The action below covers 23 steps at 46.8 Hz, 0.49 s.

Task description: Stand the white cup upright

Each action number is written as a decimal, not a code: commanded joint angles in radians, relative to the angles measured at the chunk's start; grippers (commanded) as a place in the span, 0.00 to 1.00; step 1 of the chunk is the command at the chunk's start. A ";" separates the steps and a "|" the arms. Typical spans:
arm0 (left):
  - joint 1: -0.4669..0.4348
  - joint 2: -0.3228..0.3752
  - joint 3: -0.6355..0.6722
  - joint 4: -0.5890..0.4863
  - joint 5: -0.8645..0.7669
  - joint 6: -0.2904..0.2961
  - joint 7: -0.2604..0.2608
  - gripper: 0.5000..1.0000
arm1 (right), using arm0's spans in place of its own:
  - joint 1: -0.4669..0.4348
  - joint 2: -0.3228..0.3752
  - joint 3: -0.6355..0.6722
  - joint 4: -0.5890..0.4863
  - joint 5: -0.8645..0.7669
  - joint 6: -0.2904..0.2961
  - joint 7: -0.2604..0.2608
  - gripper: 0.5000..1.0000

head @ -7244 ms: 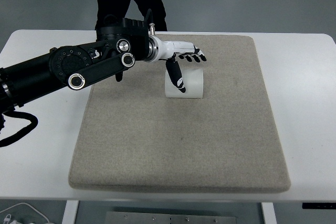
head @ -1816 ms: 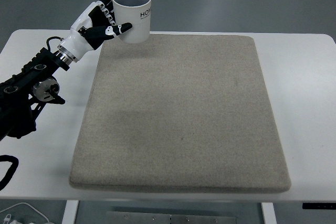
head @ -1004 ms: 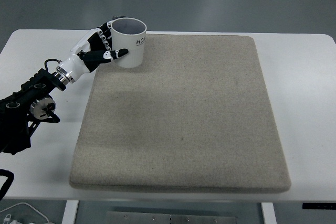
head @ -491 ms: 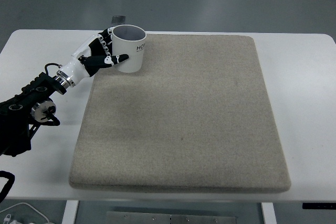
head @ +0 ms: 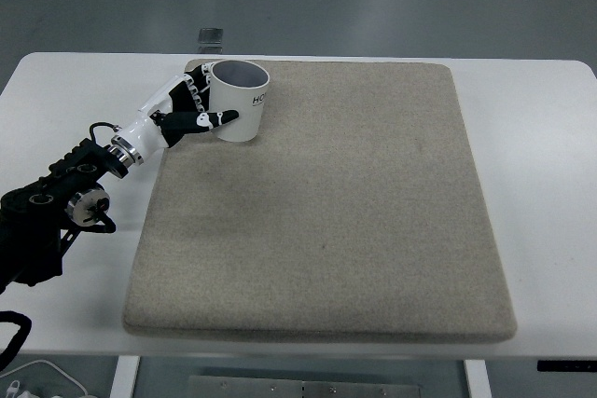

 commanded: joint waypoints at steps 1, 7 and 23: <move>-0.001 -0.013 0.002 0.001 0.000 0.010 0.000 0.11 | 0.000 0.000 0.000 -0.001 0.001 0.000 0.000 0.86; -0.001 -0.030 0.003 0.001 0.001 0.045 0.000 0.16 | 0.000 0.000 0.000 0.001 0.001 0.000 0.000 0.86; -0.009 -0.071 0.012 0.035 0.001 0.070 0.000 0.34 | -0.002 0.000 0.002 -0.001 0.001 0.000 0.000 0.86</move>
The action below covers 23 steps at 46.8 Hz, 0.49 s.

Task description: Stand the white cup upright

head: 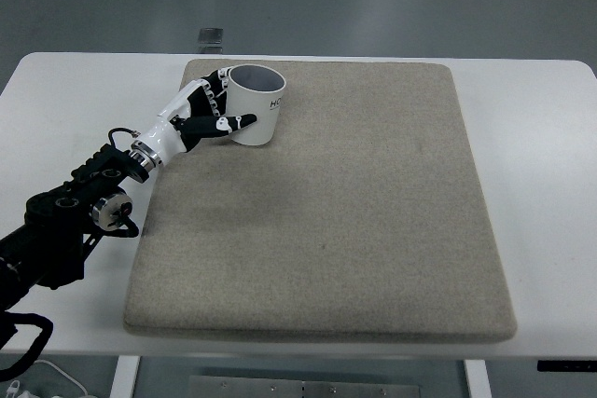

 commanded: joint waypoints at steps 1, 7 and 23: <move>-0.001 -0.003 0.000 0.001 0.001 0.000 0.000 0.36 | 0.000 0.000 0.000 0.000 0.000 0.000 0.000 0.86; -0.001 -0.004 0.000 0.003 0.001 0.005 0.000 0.47 | 0.000 0.000 0.000 0.000 0.000 0.000 0.000 0.86; -0.003 -0.016 -0.002 0.023 -0.004 0.008 0.000 0.95 | -0.012 0.000 0.000 0.000 0.000 0.000 0.000 0.86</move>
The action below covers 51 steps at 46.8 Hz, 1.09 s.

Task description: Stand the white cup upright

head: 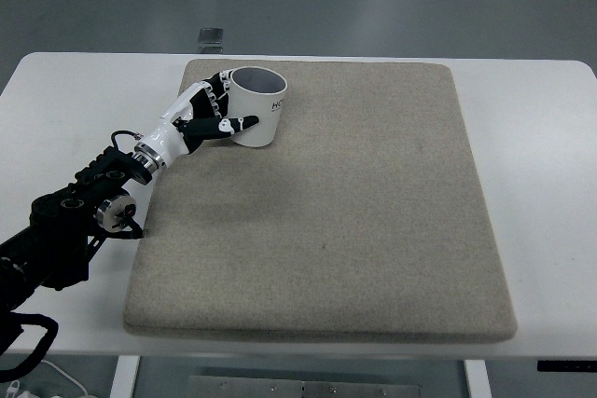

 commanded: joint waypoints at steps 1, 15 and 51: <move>0.000 0.000 -0.002 0.001 -0.002 0.002 0.000 0.97 | -0.007 0.000 0.000 0.000 0.000 0.000 0.000 0.86; -0.001 -0.002 -0.010 -0.001 -0.011 0.002 0.000 0.99 | -0.009 0.000 -0.002 0.001 0.000 0.000 0.000 0.86; -0.013 0.006 -0.021 -0.016 -0.015 -0.012 0.000 1.00 | -0.009 0.000 -0.002 0.001 -0.002 0.000 0.000 0.86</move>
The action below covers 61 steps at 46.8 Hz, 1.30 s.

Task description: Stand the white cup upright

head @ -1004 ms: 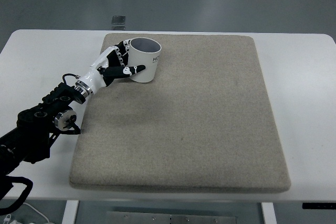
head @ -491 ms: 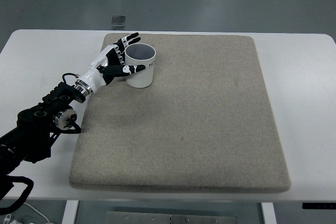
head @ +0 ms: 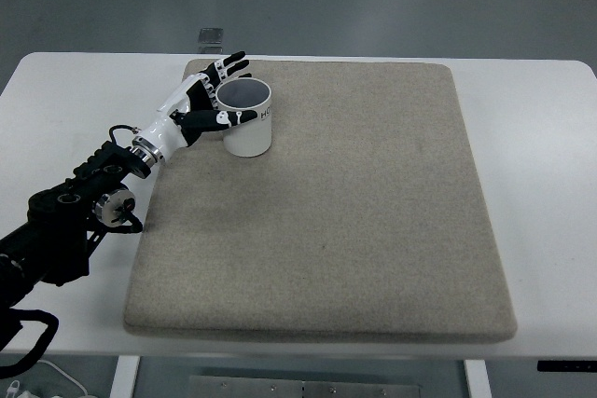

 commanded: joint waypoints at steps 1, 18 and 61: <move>-0.004 0.002 0.000 -0.003 -0.002 -0.003 0.000 1.00 | 0.000 0.000 0.000 0.000 -0.001 0.000 0.000 0.86; -0.007 0.021 0.000 -0.047 -0.040 -0.007 0.000 1.00 | 0.000 0.000 0.000 0.000 -0.001 0.000 0.000 0.86; -0.110 0.092 -0.029 -0.099 -0.286 -0.042 0.000 1.00 | 0.000 0.000 -0.001 0.001 -0.002 0.000 0.000 0.86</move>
